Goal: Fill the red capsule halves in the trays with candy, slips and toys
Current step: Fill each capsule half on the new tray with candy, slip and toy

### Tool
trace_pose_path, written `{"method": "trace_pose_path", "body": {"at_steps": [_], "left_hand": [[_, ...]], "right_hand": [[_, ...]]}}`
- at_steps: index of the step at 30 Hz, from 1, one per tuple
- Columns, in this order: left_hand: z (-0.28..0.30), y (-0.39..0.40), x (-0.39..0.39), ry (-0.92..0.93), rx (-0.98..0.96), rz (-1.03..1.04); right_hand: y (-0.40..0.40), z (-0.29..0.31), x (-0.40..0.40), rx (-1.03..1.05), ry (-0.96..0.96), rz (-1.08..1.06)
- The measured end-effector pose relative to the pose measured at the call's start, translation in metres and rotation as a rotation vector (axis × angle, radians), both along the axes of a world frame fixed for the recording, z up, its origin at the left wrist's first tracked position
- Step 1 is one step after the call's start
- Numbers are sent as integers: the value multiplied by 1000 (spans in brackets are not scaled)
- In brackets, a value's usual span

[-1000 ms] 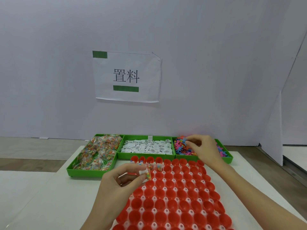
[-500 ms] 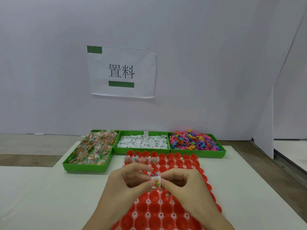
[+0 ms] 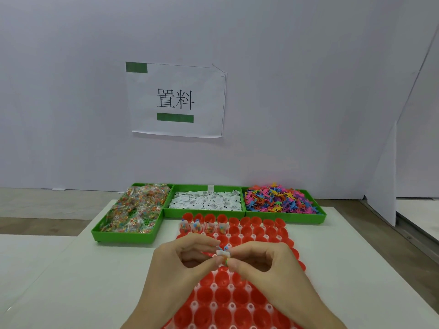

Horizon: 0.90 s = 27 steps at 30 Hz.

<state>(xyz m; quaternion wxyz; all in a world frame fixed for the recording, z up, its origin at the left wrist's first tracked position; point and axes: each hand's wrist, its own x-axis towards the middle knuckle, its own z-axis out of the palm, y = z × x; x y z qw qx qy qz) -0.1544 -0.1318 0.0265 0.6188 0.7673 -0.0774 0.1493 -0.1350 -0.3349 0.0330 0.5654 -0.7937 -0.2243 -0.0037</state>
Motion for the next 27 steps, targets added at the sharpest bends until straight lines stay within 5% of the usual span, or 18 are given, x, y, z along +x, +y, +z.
{"method": "trace_pose_path", "body": {"at_steps": [12,16,27], "left_hand": [[16,-12,55,-135,281,-31],[13,-18,103,-259,619,75],[-7,-16,156,-159,955,-83]], "right_hand": [[-10,33,73,-294,-77,21],[-6,21,110,-325,-118,-108],[4,-8,131,-497,-137,-181]]}}
